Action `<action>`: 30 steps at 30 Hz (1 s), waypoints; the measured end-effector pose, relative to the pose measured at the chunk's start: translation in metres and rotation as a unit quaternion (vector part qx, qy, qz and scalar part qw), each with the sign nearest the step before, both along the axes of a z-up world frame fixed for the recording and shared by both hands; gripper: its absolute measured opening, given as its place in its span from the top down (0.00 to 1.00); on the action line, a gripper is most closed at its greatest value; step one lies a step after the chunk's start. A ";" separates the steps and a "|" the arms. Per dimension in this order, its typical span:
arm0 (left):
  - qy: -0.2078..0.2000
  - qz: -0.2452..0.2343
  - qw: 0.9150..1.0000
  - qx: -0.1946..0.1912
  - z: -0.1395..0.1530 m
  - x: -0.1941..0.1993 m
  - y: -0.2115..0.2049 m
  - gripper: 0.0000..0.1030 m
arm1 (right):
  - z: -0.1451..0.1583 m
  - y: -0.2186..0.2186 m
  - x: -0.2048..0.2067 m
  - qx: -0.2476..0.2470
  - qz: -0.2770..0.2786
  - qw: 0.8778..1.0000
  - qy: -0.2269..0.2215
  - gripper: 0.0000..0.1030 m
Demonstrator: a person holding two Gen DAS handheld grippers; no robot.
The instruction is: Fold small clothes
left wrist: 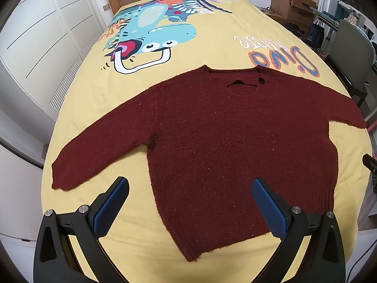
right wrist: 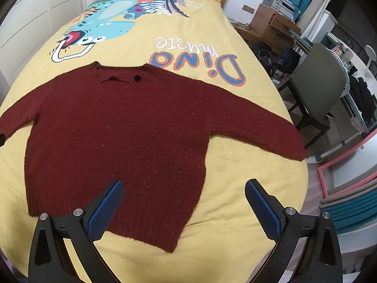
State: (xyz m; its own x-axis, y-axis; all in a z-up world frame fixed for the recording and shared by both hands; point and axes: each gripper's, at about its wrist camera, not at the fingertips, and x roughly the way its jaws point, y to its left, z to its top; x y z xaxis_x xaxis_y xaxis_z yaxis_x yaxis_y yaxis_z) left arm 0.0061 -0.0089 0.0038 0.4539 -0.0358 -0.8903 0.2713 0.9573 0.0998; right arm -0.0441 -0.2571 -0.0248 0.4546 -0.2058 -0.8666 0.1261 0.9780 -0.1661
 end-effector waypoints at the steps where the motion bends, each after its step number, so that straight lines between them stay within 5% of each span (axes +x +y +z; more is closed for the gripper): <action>1: 0.001 0.000 1.000 0.001 0.000 0.000 0.000 0.01 | 0.000 0.000 0.000 0.000 0.000 1.000 0.000 0.01; 16: -0.009 -0.003 1.000 -0.002 -0.007 0.021 -0.002 0.01 | -0.028 -0.028 0.008 0.050 -0.010 0.998 -0.027 0.01; 23: 0.009 0.013 1.000 0.018 -0.025 0.048 0.003 0.01 | -0.054 -0.130 0.023 0.125 -0.112 0.984 -0.063 0.01; 30: 0.035 0.024 0.999 0.017 -0.053 0.069 0.007 0.01 | -0.108 -0.271 0.055 0.183 -0.270 0.944 -0.046 0.01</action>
State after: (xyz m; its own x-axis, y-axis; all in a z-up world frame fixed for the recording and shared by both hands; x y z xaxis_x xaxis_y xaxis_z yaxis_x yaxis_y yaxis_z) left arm 0.0748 -0.0017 -0.0487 0.3904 0.0151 -0.9205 0.2325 0.9658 0.1145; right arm 0.0106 -0.5282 -0.1328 0.4455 -0.1242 -0.8866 0.6204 0.7569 0.2056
